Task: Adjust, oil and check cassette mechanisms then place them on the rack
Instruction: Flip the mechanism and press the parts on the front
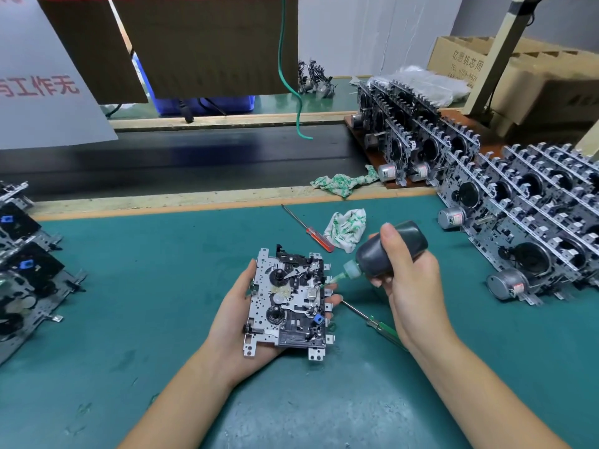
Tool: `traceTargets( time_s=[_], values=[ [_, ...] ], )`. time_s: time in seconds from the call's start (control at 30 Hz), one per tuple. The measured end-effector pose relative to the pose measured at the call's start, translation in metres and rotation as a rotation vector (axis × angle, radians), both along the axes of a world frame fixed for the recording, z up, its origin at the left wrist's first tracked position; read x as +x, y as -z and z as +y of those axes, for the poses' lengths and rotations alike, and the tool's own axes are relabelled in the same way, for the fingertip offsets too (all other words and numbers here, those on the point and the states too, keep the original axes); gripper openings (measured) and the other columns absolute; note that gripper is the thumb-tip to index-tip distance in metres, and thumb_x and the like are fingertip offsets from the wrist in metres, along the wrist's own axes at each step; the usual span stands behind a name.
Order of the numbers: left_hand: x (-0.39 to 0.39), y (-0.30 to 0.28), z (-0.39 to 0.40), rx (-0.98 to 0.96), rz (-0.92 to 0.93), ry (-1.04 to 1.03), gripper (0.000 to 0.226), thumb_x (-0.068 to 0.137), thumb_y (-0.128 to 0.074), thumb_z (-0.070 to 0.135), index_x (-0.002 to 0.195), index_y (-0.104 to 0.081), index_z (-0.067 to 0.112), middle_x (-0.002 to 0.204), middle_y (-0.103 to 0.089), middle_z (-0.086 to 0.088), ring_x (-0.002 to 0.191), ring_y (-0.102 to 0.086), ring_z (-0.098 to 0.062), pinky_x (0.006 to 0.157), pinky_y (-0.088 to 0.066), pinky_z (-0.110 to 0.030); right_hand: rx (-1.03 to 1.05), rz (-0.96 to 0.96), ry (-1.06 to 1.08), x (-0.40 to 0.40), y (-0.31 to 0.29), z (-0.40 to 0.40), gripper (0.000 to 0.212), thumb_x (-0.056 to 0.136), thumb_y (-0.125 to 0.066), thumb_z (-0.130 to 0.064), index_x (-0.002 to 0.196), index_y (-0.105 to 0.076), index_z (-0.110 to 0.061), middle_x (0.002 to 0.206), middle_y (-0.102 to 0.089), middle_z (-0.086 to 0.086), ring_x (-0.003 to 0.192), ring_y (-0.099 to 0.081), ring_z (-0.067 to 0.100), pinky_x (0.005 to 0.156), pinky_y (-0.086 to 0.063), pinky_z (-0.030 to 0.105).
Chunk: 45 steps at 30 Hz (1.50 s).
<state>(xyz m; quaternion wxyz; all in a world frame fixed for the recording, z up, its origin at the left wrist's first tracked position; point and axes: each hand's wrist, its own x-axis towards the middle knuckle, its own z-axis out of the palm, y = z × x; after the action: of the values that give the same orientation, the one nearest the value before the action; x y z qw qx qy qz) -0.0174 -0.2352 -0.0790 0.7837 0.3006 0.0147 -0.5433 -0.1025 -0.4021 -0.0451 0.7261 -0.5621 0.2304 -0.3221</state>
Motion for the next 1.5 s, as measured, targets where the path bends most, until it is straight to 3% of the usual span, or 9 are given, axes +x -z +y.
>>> traceTargets(
  time_s=[0.63, 0.87, 1.07, 1.17, 1.23, 1.4, 1.5],
  values=[
    [-0.003, -0.004, 0.000, 0.004, -0.018, -0.005, 0.066, 0.087, -0.043, 0.053, 0.117, -0.065, -0.002, 0.127, -0.055, -0.030, 0.113, -0.058, -0.044, 0.096, -0.043, -0.058, -0.003, 0.006, -0.030, 0.001, 0.004, -0.001, 0.043, 0.060, -0.064, -0.053, 0.074, -0.059, -0.013, 0.058, -0.057, -0.007, 0.055, -0.051, 0.005, 0.044, -0.040, 0.018],
    [-0.002, -0.002, 0.000, 0.015, -0.023, -0.012, 0.071, 0.091, -0.037, 0.057, 0.120, -0.062, -0.003, 0.129, -0.053, -0.030, 0.115, -0.057, -0.044, 0.095, -0.044, -0.058, 0.022, -0.086, -0.080, 0.000, -0.001, -0.003, 0.049, 0.055, -0.071, -0.046, 0.087, -0.064, -0.010, 0.075, -0.070, -0.003, 0.071, -0.066, 0.008, 0.059, -0.053, 0.022],
    [-0.004, -0.003, 0.000, 0.013, -0.061, -0.042, 0.079, 0.090, -0.031, 0.062, 0.124, -0.058, -0.004, 0.133, -0.051, -0.029, 0.119, -0.054, -0.043, 0.099, -0.041, -0.057, -0.149, 0.063, -0.003, -0.003, -0.001, -0.024, 0.045, 0.058, -0.075, -0.042, 0.093, -0.058, -0.020, 0.091, -0.071, 0.003, 0.082, -0.067, 0.014, 0.078, -0.052, 0.023],
    [-0.005, -0.002, 0.001, 0.022, -0.069, -0.063, 0.086, 0.088, -0.029, 0.068, 0.123, -0.059, -0.004, 0.133, -0.052, -0.029, 0.120, -0.053, -0.044, 0.097, -0.044, -0.057, -0.209, 0.124, -0.027, 0.001, 0.007, -0.034, 0.037, 0.072, -0.077, -0.014, 0.097, -0.053, -0.025, 0.099, -0.068, -0.001, 0.083, -0.063, -0.001, 0.075, -0.047, 0.010],
    [-0.005, -0.003, 0.001, 0.030, -0.072, -0.088, 0.087, 0.087, -0.031, 0.070, 0.124, -0.058, -0.004, 0.134, -0.050, -0.029, 0.120, -0.052, -0.044, 0.100, -0.042, -0.056, -0.272, 0.151, -0.035, 0.002, 0.011, -0.036, 0.037, 0.076, -0.074, -0.005, 0.102, -0.055, -0.024, 0.103, -0.066, -0.005, 0.092, -0.062, -0.001, 0.080, -0.047, 0.010],
    [-0.006, -0.003, 0.000, 0.000, -0.023, -0.136, 0.095, 0.079, -0.040, 0.072, 0.123, -0.055, -0.011, 0.134, -0.048, -0.033, 0.121, -0.049, -0.048, 0.106, -0.031, -0.055, -0.582, 0.345, -0.052, 0.003, 0.022, -0.028, 0.036, 0.077, -0.075, -0.008, 0.107, -0.060, -0.020, 0.097, -0.068, -0.007, 0.095, -0.063, 0.012, 0.088, -0.048, 0.027],
    [-0.007, -0.003, 0.000, -0.039, 0.000, -0.121, 0.095, 0.077, -0.041, 0.072, 0.121, -0.056, -0.011, 0.133, -0.048, -0.033, 0.121, -0.050, -0.049, 0.110, -0.029, -0.054, -0.606, 0.386, -0.032, 0.004, 0.023, -0.025, 0.044, 0.078, -0.076, -0.015, 0.116, -0.056, -0.022, 0.104, -0.064, -0.008, 0.102, -0.060, 0.013, 0.090, -0.044, 0.026]
  ],
)
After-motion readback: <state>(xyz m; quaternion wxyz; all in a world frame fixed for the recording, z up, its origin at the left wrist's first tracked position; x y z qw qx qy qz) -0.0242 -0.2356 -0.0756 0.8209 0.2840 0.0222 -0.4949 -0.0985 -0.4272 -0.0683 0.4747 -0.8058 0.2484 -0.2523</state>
